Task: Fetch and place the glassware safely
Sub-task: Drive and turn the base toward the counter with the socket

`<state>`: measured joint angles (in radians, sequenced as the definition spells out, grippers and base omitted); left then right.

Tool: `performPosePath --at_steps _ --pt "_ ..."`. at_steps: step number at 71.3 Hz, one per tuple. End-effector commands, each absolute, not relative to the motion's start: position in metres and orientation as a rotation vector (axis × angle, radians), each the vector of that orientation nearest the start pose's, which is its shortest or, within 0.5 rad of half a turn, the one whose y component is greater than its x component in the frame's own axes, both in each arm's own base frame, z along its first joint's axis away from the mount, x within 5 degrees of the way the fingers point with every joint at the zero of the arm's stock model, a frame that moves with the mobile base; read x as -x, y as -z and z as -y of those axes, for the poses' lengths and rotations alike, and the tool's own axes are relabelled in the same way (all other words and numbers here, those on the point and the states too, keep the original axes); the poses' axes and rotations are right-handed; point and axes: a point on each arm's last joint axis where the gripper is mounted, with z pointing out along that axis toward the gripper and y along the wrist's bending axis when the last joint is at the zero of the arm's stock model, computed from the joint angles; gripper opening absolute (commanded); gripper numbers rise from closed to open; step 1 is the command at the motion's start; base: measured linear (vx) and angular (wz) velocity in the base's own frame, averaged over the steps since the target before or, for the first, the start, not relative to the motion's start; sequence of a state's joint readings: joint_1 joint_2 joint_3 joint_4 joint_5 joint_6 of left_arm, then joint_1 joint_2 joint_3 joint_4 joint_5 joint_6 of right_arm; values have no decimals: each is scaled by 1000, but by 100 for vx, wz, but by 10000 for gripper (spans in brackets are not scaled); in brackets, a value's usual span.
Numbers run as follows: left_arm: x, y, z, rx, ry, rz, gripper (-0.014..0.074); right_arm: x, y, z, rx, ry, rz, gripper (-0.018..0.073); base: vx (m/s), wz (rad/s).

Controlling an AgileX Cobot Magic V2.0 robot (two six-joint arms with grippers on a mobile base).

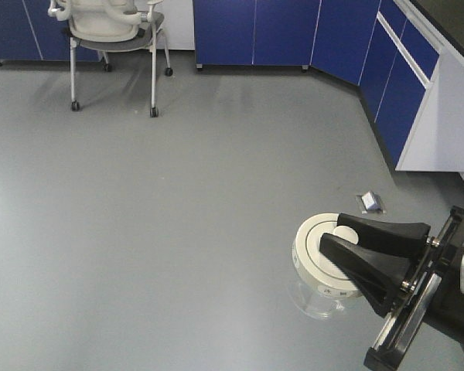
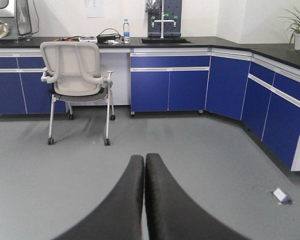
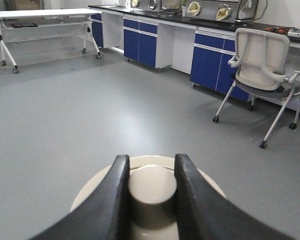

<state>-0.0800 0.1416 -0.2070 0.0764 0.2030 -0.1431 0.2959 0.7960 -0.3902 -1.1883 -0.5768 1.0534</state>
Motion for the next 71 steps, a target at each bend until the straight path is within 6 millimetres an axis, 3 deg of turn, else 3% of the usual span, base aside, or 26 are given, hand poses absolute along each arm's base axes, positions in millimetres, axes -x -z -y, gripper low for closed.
performPosePath --at_steps 1,71 --pt "-61 -272 4 7 128 -1534 -7 -131 -303 -90 668 -659 -1451 -1 65 -5" --pt "-61 -272 4 7 128 -1534 -7 -132 -303 -90 668 -656 -1454 -1 63 -1"
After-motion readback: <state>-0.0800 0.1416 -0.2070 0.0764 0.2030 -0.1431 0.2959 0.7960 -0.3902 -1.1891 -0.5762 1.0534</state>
